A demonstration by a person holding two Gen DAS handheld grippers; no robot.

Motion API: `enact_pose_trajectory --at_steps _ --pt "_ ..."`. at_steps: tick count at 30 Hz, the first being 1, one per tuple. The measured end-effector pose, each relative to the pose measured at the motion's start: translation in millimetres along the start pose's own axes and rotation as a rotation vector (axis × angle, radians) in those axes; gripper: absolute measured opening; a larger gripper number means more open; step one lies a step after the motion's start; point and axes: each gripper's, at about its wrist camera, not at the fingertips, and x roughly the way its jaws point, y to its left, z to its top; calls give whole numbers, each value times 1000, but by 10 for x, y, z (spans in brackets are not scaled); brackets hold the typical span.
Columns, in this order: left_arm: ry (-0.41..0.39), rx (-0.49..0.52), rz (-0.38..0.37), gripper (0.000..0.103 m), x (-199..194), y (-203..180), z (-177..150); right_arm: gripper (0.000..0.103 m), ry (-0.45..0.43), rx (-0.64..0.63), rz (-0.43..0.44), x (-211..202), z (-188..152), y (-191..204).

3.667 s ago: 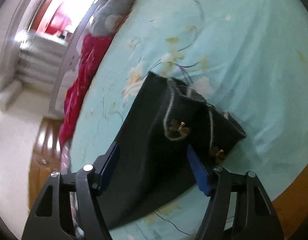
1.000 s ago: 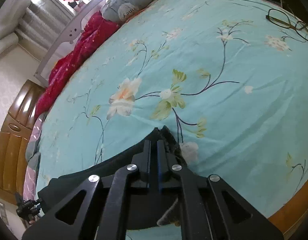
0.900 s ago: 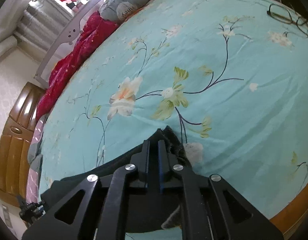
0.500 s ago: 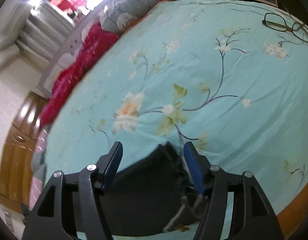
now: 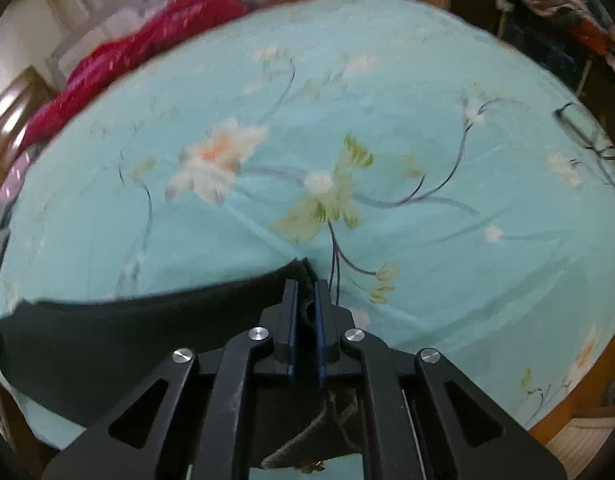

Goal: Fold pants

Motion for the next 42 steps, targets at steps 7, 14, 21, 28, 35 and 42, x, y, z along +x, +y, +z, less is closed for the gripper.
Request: enact_pose_trajectory --at_steps 7,14,21,28,35,42 --pt "-12 -38 -106 63 -219 110 41 40 -48 -49 256 -361 130 688" --pt "1 6 -107 64 -226 14 14 70 152 -359 467 207 -134 2408" --pt "-13 81 -124 67 -330 141 -17 55 320 -706 504 200 -662 3187" --pt "-11 85 -131 68 -296 144 43 55 227 -520 480 308 -226 3031" --pt "-19 106 -114 69 -291 174 49 51 324 -744 526 349 -623 3421" --pt "41 113 -158 39 -183 22 109 10 286 -719 413 521 -490 3372"
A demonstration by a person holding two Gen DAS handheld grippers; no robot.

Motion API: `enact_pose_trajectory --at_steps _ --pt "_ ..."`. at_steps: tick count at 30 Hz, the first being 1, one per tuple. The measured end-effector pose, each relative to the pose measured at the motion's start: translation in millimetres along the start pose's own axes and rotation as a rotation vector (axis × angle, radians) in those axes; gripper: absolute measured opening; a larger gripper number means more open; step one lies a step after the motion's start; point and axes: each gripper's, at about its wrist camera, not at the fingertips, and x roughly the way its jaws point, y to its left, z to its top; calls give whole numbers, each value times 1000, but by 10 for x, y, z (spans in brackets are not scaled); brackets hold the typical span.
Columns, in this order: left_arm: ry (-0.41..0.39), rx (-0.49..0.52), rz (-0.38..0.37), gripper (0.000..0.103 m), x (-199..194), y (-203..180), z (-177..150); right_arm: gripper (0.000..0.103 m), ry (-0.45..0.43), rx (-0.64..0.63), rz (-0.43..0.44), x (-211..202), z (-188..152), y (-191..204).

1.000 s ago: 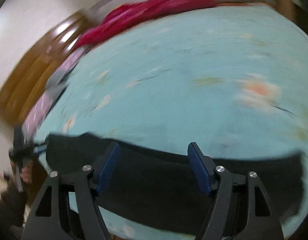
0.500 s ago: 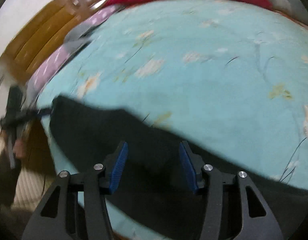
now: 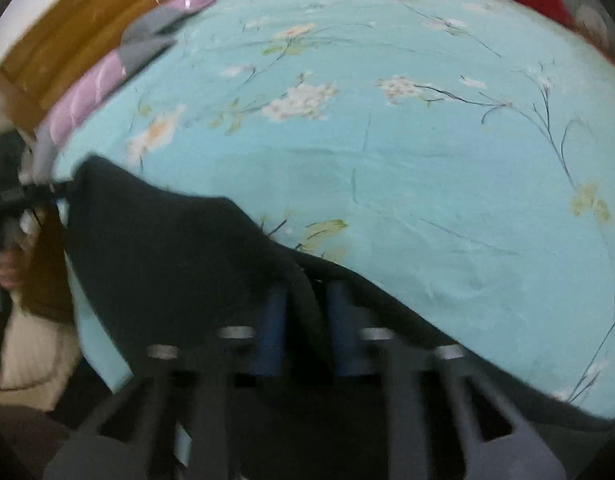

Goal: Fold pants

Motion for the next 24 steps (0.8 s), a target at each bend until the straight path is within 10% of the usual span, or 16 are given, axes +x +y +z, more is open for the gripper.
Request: enact_pose_trajectory --at_steps 9,14,22,24 --pt "-59 -14 55 39 -17 -64 28 7 -31 -298 -284 -88 -10 426" --pt "-22 -4 155 43 154 -19 82 7 -20 -216 -303 15 35 186" --pt "-113 -89 32 59 -500 215 -240 20 -178 204 -115 -711 -259 -219" --pt "-109 -94 -32 66 -583 207 -399 49 -222 345 -41 -960 -561 -428"
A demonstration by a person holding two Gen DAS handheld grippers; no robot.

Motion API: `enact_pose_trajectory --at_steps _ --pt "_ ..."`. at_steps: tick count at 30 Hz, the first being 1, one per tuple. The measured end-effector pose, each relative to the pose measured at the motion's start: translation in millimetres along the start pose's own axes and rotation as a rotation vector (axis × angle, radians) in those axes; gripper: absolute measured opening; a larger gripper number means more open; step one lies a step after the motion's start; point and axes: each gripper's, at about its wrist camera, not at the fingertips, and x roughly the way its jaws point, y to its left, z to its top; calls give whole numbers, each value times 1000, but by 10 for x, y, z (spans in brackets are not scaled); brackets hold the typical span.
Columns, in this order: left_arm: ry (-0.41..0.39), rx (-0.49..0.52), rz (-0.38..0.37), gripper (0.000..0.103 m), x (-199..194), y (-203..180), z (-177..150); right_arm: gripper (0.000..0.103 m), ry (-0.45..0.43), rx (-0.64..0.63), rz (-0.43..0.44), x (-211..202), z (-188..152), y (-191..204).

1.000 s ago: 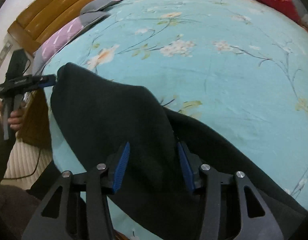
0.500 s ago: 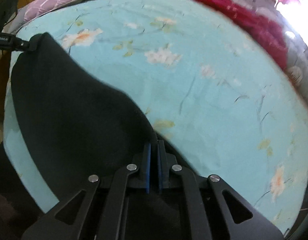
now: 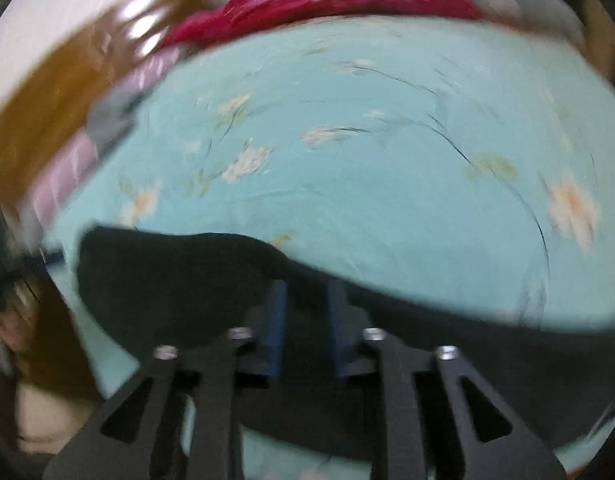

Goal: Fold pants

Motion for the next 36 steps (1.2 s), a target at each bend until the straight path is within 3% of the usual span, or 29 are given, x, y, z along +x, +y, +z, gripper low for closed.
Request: enact_pose_trajectory --at_steps 2,8,11,12,13,14,15,17,19,21,23,25,26,29,30,31,32,33,35,36 --pt "18 7 -45 68 12 -38 -128 60 -41 104 14 -221 -203 -241" --pt "119 -61 -86 67 477 -135 -271 60 -85 495 129 -543 -990 -1044" --pt "123 -73 -40 67 634 -193 -263 60 -92 569 180 -520 -1240 -1148" --pt "128 -86 -26 61 707 -205 -252 60 -105 581 199 -483 -1278 -1157" --pt "135 -93 -20 34 749 -220 -249 60 -114 589 203 -445 -1288 -1159" --pt "149 -93 -24 14 790 -236 -245 58 -123 596 201 -393 -1281 -1173" --pt "168 -97 -27 9 819 -237 -239 41 -125 594 198 -336 -1265 -1188" --pt "146 -122 -31 9 722 -265 -284 14 -110 570 166 -262 -1205 -1180" --pt "107 -92 -43 10 555 -315 -345 12 -148 564 226 -324 -1177 -1118" --pt "100 -50 29 12 572 -314 -398 12 -148 526 214 -381 -1232 -1093" --pt "147 -42 112 12 745 -223 -437 9 -77 554 198 -236 -1331 -1170" --pt "173 -123 72 15 794 -86 -470 6 -74 623 241 -134 -1451 -1291" --pt "162 -138 55 15 748 -73 -472 10 -95 670 273 -171 -1495 -1339" --pt "123 -71 47 18 534 -168 -471 11 -148 715 280 -414 -1543 -1463" --pt "106 -42 28 30 443 -213 -498 14 -182 729 256 -534 -1571 -1546" --pt "96 -27 2 51 390 -241 -519 17 -227 772 233 -672 -1628 -1683" --pt "85 -18 -25 62 355 -271 -537 28 -257 808 220 -744 -1679 -1777" --pt "67 -18 -52 71 324 -292 -567 49 -310 870 196 -869 -1764 -1938" --pt "67 -15 -65 71 375 -354 -563 67 -384 963 136 -1028 -1903 -2158" --pt "84 -11 -52 71 454 -398 -557 67 -421 1009 123 -1092 -1978 -2268"
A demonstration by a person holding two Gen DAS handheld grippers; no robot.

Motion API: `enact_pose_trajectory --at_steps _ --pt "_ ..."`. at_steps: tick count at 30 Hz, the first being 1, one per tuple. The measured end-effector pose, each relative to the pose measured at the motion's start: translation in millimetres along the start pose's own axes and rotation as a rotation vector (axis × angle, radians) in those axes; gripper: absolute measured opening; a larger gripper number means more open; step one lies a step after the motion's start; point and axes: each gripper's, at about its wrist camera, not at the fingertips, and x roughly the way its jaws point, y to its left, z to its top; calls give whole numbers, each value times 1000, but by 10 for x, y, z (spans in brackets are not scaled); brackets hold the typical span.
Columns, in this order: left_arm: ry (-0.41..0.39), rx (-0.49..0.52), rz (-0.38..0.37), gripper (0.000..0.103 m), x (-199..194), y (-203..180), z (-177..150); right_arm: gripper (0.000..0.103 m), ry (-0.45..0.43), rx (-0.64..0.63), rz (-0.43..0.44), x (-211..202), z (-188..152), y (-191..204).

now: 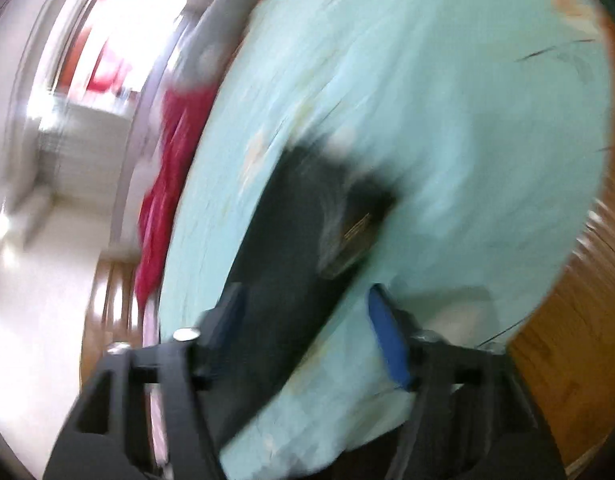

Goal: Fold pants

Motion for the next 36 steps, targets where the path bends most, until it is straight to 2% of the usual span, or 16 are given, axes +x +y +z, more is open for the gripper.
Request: enact_pose_trajectory --at_steps 3,5,6,8,11,13,15,17,19,20,21,25,28,31,34,36 --pt "51 -5 45 67 307 -137 66 67 -19 41 18 -9 129 -110" --pt "86 -2 101 52 490 -165 113 64 -7 31 -4 98 145 -114" --pt "106 -3 139 39 554 -185 116 42 15 15 4 185 141 -69" --pt "105 17 187 36 590 -241 117 14 39 -68 50 248 182 101" --pt "110 61 221 36 649 -290 99 14 -3 -215 -3 220 230 296" --pt "124 54 227 33 624 -323 102 14 39 -191 -76 364 280 146" --pt "133 103 193 33 499 -461 81 18 47 -130 -29 347 271 -19" --pt "126 221 173 45 357 -675 42 25 15 -79 37 185 266 -132" --pt "101 359 190 73 251 -988 7 46 -10 -27 72 23 246 -304" --pt "79 409 196 74 226 -1145 3 57 -19 0 89 -49 240 -390" --pt "60 457 194 75 210 -1327 -2 58 -30 27 121 -106 215 -483" --pt "77 590 152 80 442 -2056 6 58 -30 40 214 -103 108 -541" --pt "157 701 130 80 852 -2699 -24 58 -15 28 320 2 42 -457" --pt "208 842 124 80 1275 -3422 -136 58 10 -12 313 169 53 -396" --pt "271 928 89 80 1643 -4097 -365 46 1 17 349 289 103 -523" --pt "330 963 48 80 1922 -4505 -507 32 4 51 381 350 133 -606"
